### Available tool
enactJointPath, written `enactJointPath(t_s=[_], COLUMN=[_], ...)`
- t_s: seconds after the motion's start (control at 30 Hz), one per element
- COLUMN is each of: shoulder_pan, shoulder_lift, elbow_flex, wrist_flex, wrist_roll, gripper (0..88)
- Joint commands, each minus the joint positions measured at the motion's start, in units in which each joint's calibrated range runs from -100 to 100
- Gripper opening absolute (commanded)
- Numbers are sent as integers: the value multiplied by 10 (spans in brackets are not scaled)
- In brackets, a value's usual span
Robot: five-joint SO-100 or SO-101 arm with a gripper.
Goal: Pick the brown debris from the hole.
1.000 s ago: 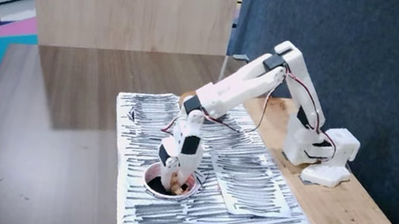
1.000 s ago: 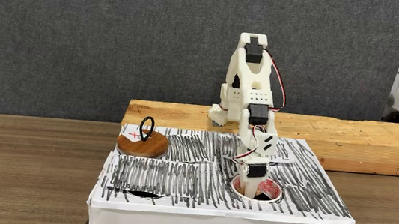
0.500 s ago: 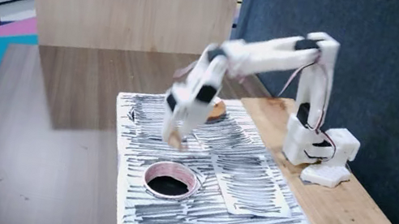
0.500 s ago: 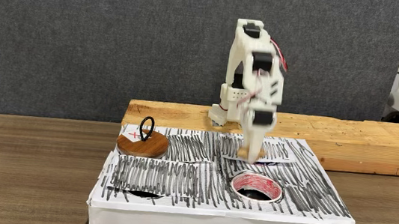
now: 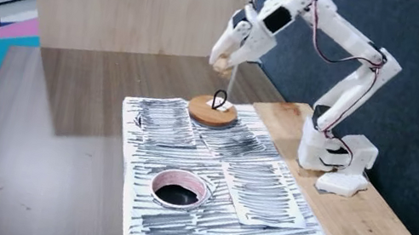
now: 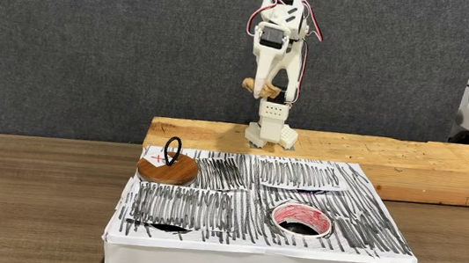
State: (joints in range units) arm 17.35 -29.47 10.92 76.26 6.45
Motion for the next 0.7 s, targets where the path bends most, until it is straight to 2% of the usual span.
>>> enactJointPath(t_s=[0.0, 0.4, 0.67], shoulder_pan=[11, 14, 106], shoulder_lift=[-17, -17, -16], elbow_flex=[-3, -2, -2], wrist_flex=[3, 3, 3], wrist_roll=[2, -1, 2], gripper=[11, 11, 11])
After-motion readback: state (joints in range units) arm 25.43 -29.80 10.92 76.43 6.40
